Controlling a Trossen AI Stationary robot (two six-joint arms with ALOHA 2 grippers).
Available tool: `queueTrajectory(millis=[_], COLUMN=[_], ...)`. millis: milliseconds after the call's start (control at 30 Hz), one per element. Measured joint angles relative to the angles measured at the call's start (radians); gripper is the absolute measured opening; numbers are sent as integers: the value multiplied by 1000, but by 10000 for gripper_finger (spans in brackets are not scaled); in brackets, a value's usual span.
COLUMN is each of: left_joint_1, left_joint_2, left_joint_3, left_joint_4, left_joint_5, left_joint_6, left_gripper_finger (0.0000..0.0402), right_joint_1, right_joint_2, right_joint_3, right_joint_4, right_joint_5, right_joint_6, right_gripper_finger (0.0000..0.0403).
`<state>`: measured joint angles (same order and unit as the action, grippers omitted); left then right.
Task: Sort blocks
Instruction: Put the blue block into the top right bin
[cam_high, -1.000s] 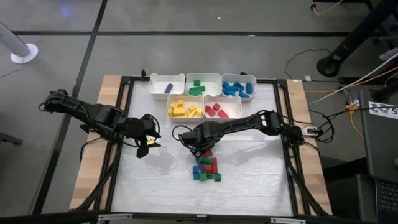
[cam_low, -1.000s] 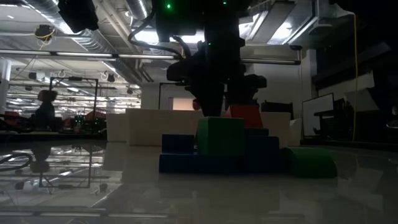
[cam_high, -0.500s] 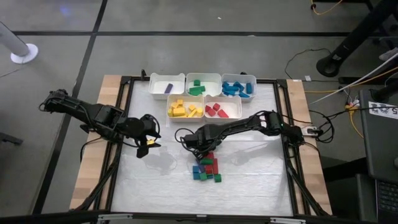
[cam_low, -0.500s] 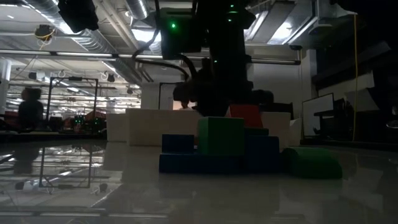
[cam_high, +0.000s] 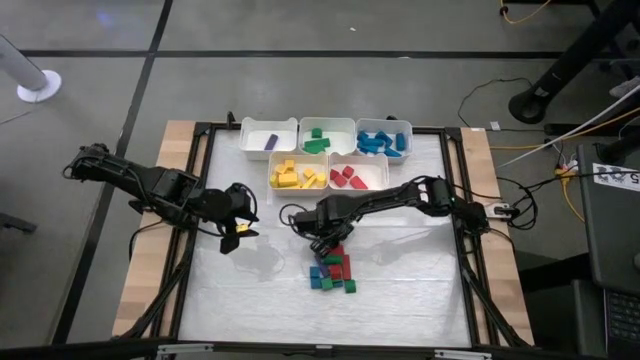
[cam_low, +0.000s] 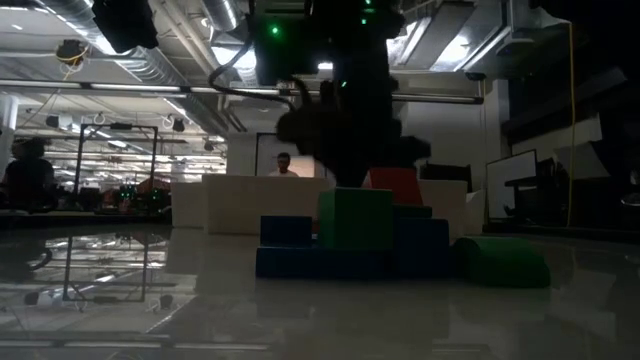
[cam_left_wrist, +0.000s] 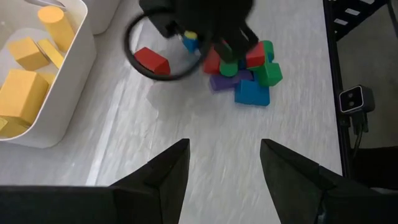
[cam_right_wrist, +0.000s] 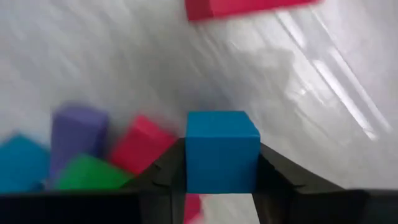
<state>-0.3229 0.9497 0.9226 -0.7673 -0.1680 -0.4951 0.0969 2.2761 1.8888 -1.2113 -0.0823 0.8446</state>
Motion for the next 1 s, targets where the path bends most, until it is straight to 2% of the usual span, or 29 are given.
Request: queueTrajectory(millis=[200,500,667,833,1000], left_joint_1=[0,0,0,0,3], left_joint_2=[0,4,9,31,98], left_joint_3=[0,-1,-1,-1,-1], left_joint_4=[0,7,23,119,232], left_joint_5=[0,-6,-47,-92,-129], left_joint_6=[-6,-9,-9,-6,24], left_gripper_finger=[184,184,184,184,184], right_joint_1=[-80,-258,-407,-566,-689], right_joint_2=[-1,-77,-138,-143,-135], right_joint_3=[126,200,196,215,214], right_joint_4=[-367,-343,-359,-357,-350], right_joint_5=[97,124,182,247,249], right_joint_6=[-105,-285,-364,-429,-497], right_gripper_finger=[149,133,151,154,154])
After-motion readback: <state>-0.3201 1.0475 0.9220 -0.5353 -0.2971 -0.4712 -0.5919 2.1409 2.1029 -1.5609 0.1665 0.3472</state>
